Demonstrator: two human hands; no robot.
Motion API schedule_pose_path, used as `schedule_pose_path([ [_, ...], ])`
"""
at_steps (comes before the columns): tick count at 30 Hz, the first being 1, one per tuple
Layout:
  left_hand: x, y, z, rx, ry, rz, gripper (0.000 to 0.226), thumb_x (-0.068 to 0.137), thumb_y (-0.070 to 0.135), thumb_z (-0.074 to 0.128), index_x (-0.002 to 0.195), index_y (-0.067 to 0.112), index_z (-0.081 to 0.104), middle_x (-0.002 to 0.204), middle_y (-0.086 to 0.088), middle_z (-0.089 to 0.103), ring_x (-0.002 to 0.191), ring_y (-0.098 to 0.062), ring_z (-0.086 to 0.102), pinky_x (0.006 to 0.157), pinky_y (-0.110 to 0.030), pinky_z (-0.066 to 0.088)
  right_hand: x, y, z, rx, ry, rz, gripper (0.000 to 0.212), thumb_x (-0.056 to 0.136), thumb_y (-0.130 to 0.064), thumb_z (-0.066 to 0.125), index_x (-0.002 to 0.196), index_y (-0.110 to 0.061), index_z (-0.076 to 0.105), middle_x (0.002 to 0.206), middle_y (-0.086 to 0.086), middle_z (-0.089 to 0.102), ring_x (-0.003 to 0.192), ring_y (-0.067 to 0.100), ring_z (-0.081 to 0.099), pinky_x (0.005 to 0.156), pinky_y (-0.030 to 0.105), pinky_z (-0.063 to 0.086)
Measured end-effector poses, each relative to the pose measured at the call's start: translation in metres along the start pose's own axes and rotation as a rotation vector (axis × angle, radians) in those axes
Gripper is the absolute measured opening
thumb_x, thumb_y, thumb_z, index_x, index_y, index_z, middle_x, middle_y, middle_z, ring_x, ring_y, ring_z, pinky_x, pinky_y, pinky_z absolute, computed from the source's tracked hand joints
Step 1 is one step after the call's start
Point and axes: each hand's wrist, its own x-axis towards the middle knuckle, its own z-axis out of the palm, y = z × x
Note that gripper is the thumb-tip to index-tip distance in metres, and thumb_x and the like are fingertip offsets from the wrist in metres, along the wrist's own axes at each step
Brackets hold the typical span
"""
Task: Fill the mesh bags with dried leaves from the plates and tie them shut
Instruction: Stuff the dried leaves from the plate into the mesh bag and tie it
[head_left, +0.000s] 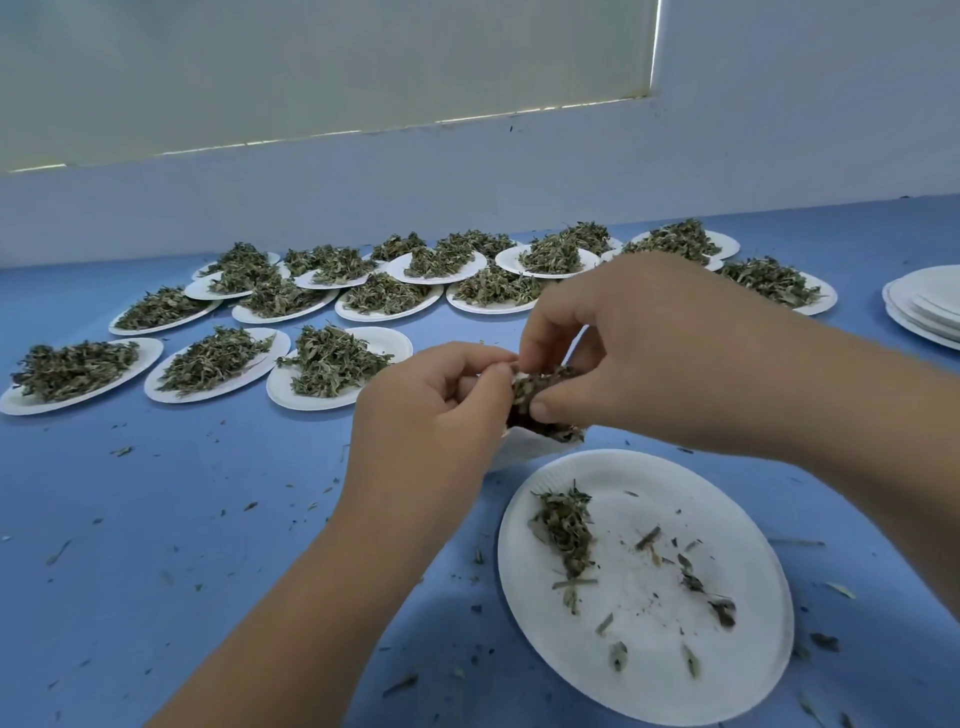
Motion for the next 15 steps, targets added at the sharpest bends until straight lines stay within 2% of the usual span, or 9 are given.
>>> schedule_pose_path([
  [1, 0.0, 0.0006, 0.0004, -0.004, 0.001, -0.003, 0.021, 0.086, 0.008, 0.061, 0.077, 0.022, 0.074, 0.058, -0.015, 0.052, 0.046, -0.006, 0.037, 0.044, -0.014, 0.03, -0.0004, 0.0004, -0.0004, 0.007, -0.009, -0.007, 0.013, 0.074, -0.027, 0.075, 0.079, -0.035, 0.065, 0.065, -0.024, 0.063, 0.063, -0.017, 0.052, 0.055, 0.0, 0.038],
  [3, 0.0005, 0.0009, 0.0015, -0.025, 0.008, -0.01, 0.02, 0.086, 0.009, 0.061, 0.077, 0.02, 0.074, 0.056, -0.014, 0.05, 0.045, -0.007, 0.036, 0.043, -0.017, 0.03, -0.001, 0.001, -0.0013, 0.017, -0.015, -0.026, 0.014, 0.074, -0.028, 0.075, 0.081, -0.036, 0.066, 0.076, -0.042, 0.054, 0.07, -0.017, 0.054, 0.059, -0.001, 0.038],
  [5, 0.0003, 0.0007, 0.0026, -0.052, 0.008, -0.026, 0.021, 0.086, 0.008, 0.06, 0.076, 0.018, 0.074, 0.051, -0.009, 0.045, 0.045, -0.01, 0.036, 0.043, -0.02, 0.03, -0.0013, 0.0008, -0.0014, 0.012, -0.004, -0.047, 0.014, 0.075, -0.026, 0.075, 0.08, -0.035, 0.066, 0.078, -0.047, 0.048, 0.075, -0.017, 0.054, 0.061, -0.002, 0.038],
  [7, -0.0001, 0.0008, 0.0039, -0.071, 0.0, -0.032, 0.023, 0.086, 0.007, 0.059, 0.072, 0.019, 0.073, 0.05, -0.002, 0.044, 0.047, -0.012, 0.035, 0.044, -0.023, 0.029, -0.0013, 0.0004, 0.0001, -0.011, 0.015, -0.06, 0.013, 0.077, -0.023, 0.073, 0.077, -0.034, 0.066, 0.075, -0.037, 0.056, 0.075, -0.012, 0.056, 0.064, 0.002, 0.04],
  [9, -0.0008, 0.0009, 0.005, -0.088, -0.005, -0.035, 0.025, 0.085, 0.008, 0.059, 0.069, 0.02, 0.073, 0.049, 0.0, 0.044, 0.048, -0.014, 0.034, 0.046, -0.025, 0.029, -0.0013, -0.001, 0.0027, -0.072, 0.026, -0.063, 0.013, 0.079, -0.021, 0.069, 0.078, -0.033, 0.067, 0.061, -0.016, 0.061, 0.069, -0.002, 0.059, 0.068, 0.007, 0.041],
  [11, -0.0017, 0.0007, 0.0048, -0.089, -0.006, -0.028, 0.026, 0.084, 0.007, 0.059, 0.067, 0.022, 0.073, 0.048, 0.0, 0.043, 0.047, -0.013, 0.034, 0.045, -0.026, 0.029, -0.0017, -0.0024, 0.0051, -0.131, 0.023, -0.072, 0.01, 0.081, -0.021, 0.068, 0.082, -0.032, 0.069, 0.06, -0.019, 0.051, 0.066, -0.002, 0.055, 0.069, 0.007, 0.04],
  [13, -0.0022, 0.0006, 0.0039, -0.082, -0.009, -0.021, 0.027, 0.085, 0.007, 0.06, 0.068, 0.023, 0.073, 0.046, 0.003, 0.044, 0.045, -0.011, 0.034, 0.043, -0.023, 0.029, -0.002, -0.0023, 0.006, -0.143, 0.032, -0.088, 0.008, 0.081, -0.023, 0.069, 0.083, -0.031, 0.07, 0.057, -0.019, 0.048, 0.06, -0.006, 0.051, 0.063, 0.005, 0.037],
  [15, -0.0021, 0.0003, 0.0021, -0.075, -0.005, -0.02, 0.025, 0.085, 0.008, 0.06, 0.07, 0.023, 0.074, 0.046, 0.005, 0.047, 0.043, -0.008, 0.035, 0.042, -0.02, 0.03, -0.0027, -0.002, 0.0056, -0.116, 0.034, -0.099, 0.008, 0.081, -0.024, 0.071, 0.081, -0.032, 0.07, 0.048, -0.019, 0.047, 0.057, -0.015, 0.048, 0.057, 0.001, 0.035],
])
